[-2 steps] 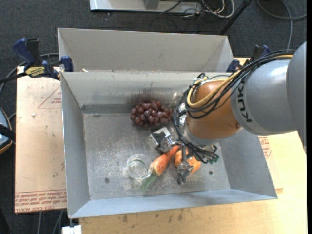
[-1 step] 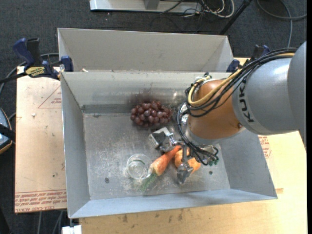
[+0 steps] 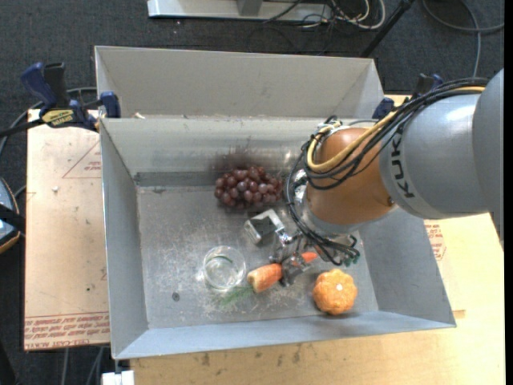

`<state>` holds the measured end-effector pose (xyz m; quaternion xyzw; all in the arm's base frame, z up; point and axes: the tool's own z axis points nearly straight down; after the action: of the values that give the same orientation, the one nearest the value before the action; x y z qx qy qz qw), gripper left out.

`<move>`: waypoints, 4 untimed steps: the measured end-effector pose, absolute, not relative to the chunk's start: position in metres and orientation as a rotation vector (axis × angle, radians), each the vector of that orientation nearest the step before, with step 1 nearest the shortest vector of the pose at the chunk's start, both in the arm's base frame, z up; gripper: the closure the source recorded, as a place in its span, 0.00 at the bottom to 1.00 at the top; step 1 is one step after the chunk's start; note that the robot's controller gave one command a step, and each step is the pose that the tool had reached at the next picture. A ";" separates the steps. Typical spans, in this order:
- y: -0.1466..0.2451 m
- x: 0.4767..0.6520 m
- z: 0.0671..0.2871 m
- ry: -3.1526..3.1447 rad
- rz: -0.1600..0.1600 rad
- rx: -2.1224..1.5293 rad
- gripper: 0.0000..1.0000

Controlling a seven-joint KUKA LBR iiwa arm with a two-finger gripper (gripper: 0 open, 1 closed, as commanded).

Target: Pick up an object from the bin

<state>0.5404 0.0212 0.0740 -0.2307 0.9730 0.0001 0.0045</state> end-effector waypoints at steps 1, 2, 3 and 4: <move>0.021 0.540 0.074 3.048 0.000 -0.723 1.00; 0.021 0.540 0.077 3.050 0.001 -0.723 1.00; 0.021 0.540 0.082 3.051 0.001 -0.722 1.00; 0.022 0.539 0.087 3.054 0.002 -0.722 1.00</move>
Offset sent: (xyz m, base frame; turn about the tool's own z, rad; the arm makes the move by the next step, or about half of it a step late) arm 0.0000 -0.0001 0.0227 0.0000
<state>0.5392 0.0216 0.0871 -0.2300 0.9732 0.0005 0.0017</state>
